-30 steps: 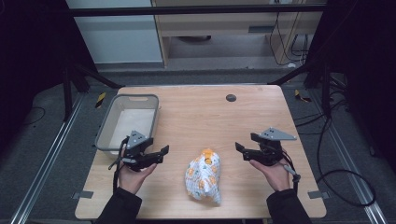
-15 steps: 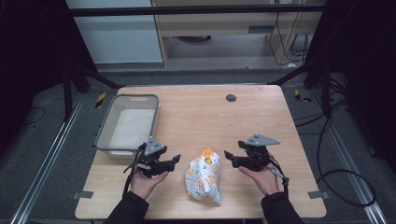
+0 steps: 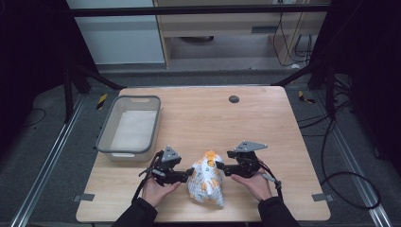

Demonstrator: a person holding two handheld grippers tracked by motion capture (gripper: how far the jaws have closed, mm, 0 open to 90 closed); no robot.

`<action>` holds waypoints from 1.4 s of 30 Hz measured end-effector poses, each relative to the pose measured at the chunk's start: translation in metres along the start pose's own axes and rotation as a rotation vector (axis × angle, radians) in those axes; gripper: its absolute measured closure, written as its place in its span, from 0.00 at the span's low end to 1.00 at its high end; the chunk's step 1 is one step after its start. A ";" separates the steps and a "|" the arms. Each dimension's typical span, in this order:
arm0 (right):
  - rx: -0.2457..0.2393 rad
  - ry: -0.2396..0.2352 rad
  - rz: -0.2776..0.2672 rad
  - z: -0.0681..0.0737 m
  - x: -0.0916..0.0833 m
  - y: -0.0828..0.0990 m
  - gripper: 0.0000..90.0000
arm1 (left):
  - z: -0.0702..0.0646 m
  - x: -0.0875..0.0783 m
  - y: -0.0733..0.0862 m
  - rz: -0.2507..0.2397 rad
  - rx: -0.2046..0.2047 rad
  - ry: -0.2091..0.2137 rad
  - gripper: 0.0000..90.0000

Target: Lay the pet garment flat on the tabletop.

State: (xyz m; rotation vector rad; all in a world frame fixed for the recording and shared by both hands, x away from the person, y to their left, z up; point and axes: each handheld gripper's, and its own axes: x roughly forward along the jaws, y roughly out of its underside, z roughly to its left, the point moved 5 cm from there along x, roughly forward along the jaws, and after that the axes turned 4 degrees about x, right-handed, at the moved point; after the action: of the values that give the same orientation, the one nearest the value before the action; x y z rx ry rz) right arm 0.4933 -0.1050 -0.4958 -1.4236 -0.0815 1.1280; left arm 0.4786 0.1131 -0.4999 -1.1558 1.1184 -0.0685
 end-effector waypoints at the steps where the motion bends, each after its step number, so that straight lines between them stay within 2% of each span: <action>1: -0.015 0.003 0.014 0.001 0.003 0.002 0.38 | 0.000 0.000 0.000 0.000 0.000 0.000 0.35; 2: -0.021 -0.001 0.022 0.002 0.005 0.003 0.39 | -0.002 0.004 0.003 0.016 0.004 0.007 0.36; 6: -0.011 -0.025 0.030 0.005 0.009 0.006 0.44 | -0.004 0.009 0.007 0.029 -0.003 0.022 0.38; 9: 0.003 -0.059 0.036 0.006 0.009 0.007 0.55 | -0.005 0.012 0.009 0.042 -0.008 0.053 0.46; 12: 0.004 -0.074 0.039 0.006 0.010 0.007 0.60 | -0.006 0.014 0.009 0.047 -0.012 0.068 0.51; 13: 0.006 -0.081 0.045 0.006 0.010 0.007 0.66 | -0.008 0.015 0.010 0.052 -0.012 0.088 0.59; 14: 0.007 -0.082 0.050 0.006 0.010 0.008 0.69 | -0.008 0.015 0.010 0.058 -0.009 0.096 0.62; 16: 0.006 -0.080 0.056 0.006 0.011 0.008 0.71 | -0.009 0.016 0.010 0.062 -0.016 0.110 0.71; 17: 0.005 -0.082 0.057 0.006 0.011 0.008 0.74 | -0.010 0.017 0.010 0.063 -0.016 0.117 0.71; 19: 0.001 -0.081 0.062 0.006 0.011 0.008 0.80 | -0.010 0.019 0.011 0.069 -0.028 0.132 0.78; 20: -0.001 -0.083 0.068 0.006 0.011 0.008 0.87 | -0.010 0.020 0.011 0.083 -0.032 0.139 0.82; 21: -0.001 -0.083 0.068 0.006 0.011 0.008 0.87 | -0.010 0.020 0.011 0.083 -0.032 0.139 0.84; 23: -0.001 -0.092 0.079 0.007 0.011 0.008 0.94 | -0.010 0.021 0.011 0.089 -0.046 0.145 0.87; 27: -0.009 -0.091 0.080 0.008 0.011 0.006 0.95 | -0.010 0.020 0.011 0.092 -0.054 0.145 0.90; 35: -0.013 -0.088 0.048 0.008 0.000 0.002 0.96 | -0.009 0.008 0.006 0.056 -0.057 0.149 0.92; 40: -0.029 -0.079 0.014 0.009 -0.012 -0.002 0.96 | -0.010 -0.008 -0.003 0.007 -0.026 0.123 0.92; 42: -0.035 -0.070 -0.017 0.009 -0.019 -0.005 0.96 | -0.010 -0.020 -0.011 -0.033 -0.016 0.109 0.92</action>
State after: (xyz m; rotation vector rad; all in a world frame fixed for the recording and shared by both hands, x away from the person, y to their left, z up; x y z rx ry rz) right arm 0.4806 -0.1096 -0.4786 -1.4121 -0.1633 1.1672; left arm 0.4667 0.1118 -0.4782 -1.1970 1.1981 -0.1501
